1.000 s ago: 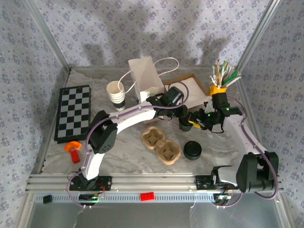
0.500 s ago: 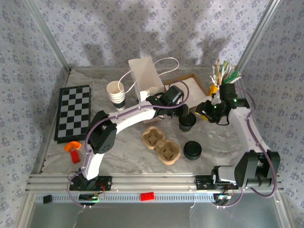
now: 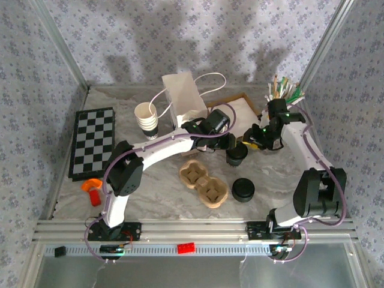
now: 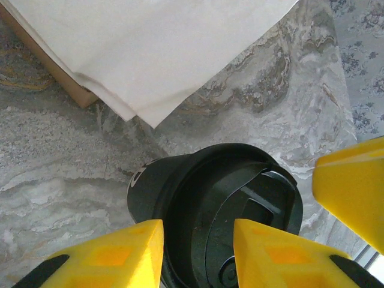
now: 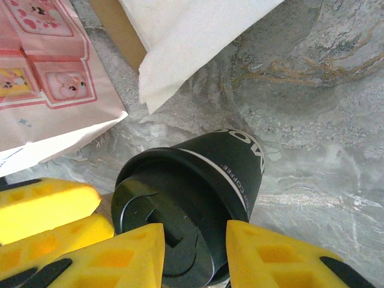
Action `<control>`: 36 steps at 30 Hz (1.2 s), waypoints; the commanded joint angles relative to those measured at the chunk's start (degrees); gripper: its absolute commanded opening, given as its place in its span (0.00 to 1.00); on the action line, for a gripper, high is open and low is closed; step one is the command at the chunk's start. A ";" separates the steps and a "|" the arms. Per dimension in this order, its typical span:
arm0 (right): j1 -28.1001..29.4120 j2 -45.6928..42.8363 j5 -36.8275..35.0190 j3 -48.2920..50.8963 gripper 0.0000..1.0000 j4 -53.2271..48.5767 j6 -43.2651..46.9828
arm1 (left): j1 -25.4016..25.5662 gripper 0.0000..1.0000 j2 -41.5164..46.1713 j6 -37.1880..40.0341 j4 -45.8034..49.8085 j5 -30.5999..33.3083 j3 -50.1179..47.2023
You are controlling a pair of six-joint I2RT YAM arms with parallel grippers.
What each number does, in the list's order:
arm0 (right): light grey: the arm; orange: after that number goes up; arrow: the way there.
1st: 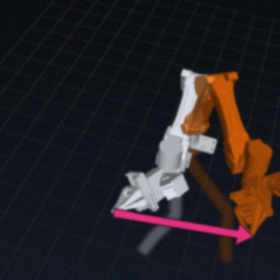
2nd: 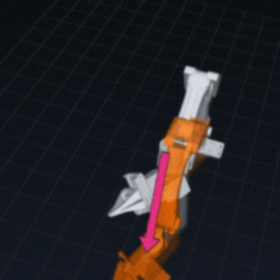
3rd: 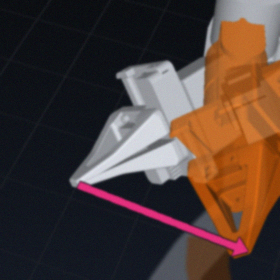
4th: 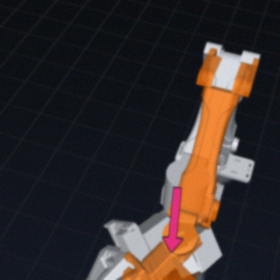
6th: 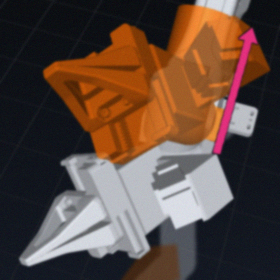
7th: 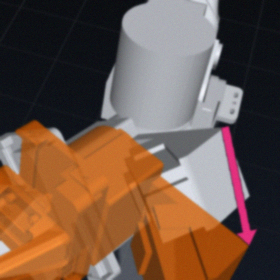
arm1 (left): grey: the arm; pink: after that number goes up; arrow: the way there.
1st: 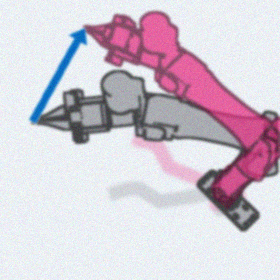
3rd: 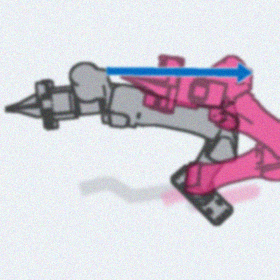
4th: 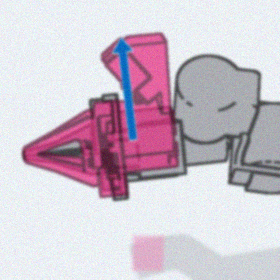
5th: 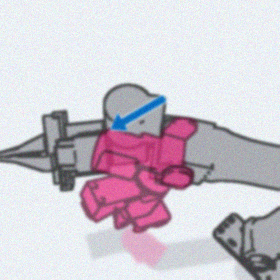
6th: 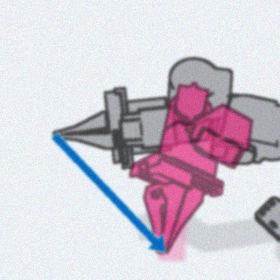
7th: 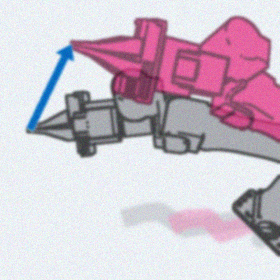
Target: Pack the takeout coffee
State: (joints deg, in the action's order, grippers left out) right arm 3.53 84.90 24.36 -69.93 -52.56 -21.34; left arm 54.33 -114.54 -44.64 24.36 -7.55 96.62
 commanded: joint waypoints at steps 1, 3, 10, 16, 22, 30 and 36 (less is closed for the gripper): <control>0.51 1.36 -0.36 -1.13 0.32 -1.52 1.57 | -0.10 0.35 -0.06 -0.33 1.48 -1.21 0.59; 0.69 1.92 -0.37 -0.75 0.30 -1.22 1.70 | -0.10 0.35 -0.55 -0.20 1.69 -1.22 0.88; -0.06 2.81 2.44 1.11 0.24 0.44 1.78 | -0.18 0.32 -2.76 0.35 3.05 -0.46 1.62; -1.75 3.24 6.65 9.62 0.21 4.95 0.24 | -0.10 0.30 -3.36 -0.11 2.70 -1.06 -0.28; -3.07 4.42 9.53 14.59 0.19 9.32 -2.11 | -0.17 0.30 -3.47 -0.33 3.18 -0.08 -1.55; -0.57 -5.46 5.49 14.65 0.29 5.74 -4.89 | -0.57 0.31 -3.32 1.37 2.20 -0.47 1.43; 1.58 -10.96 6.35 17.64 0.32 6.85 -8.59 | -0.69 0.32 -4.34 2.45 0.82 -0.49 3.76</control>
State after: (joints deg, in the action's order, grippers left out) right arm 3.81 75.46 31.68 -54.52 -41.74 -26.92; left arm 53.41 -116.84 -43.55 24.40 -8.19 98.06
